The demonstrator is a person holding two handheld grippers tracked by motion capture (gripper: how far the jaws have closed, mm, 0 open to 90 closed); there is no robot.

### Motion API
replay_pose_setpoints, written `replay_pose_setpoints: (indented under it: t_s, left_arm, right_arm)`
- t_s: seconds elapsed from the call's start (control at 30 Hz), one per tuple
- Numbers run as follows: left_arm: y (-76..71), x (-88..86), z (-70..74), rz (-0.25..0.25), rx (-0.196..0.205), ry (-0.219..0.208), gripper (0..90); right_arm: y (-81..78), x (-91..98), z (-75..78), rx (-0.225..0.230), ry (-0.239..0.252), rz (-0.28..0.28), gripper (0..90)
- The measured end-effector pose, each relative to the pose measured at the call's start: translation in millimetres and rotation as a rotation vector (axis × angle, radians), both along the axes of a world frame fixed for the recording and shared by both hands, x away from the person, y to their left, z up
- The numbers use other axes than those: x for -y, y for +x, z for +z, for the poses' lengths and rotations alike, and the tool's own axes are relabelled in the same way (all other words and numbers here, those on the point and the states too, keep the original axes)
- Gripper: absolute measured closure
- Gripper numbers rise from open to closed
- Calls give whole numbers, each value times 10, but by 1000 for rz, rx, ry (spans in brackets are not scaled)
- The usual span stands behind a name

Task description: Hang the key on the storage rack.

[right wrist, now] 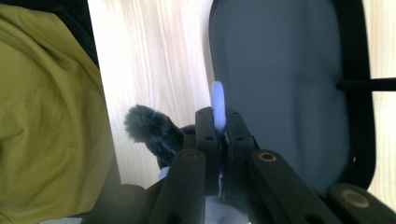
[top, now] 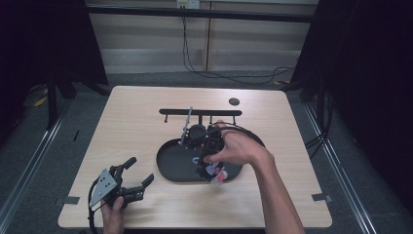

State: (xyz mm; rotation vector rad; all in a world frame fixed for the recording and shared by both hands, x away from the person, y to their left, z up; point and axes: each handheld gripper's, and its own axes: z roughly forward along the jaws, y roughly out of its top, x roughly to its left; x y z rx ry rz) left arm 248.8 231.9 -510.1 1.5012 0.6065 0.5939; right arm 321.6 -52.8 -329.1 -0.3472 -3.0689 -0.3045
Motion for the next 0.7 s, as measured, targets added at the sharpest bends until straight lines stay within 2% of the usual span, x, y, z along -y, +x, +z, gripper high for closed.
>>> replay_pose_setpoints:
  t_s: [0.4,0.53,0.7]
  left_arm:
    - [1,2,-1,-1,2,-2,152]
    - [2,0,0,-3,1,1,152]
    - [5,-1,0,-4,4,3,152]
  right_arm:
    - [182,121,131,9,0,-40,871]
    - [237,156,162,5,-24,-54,871]
    - [315,185,185,15,-22,-64,871]
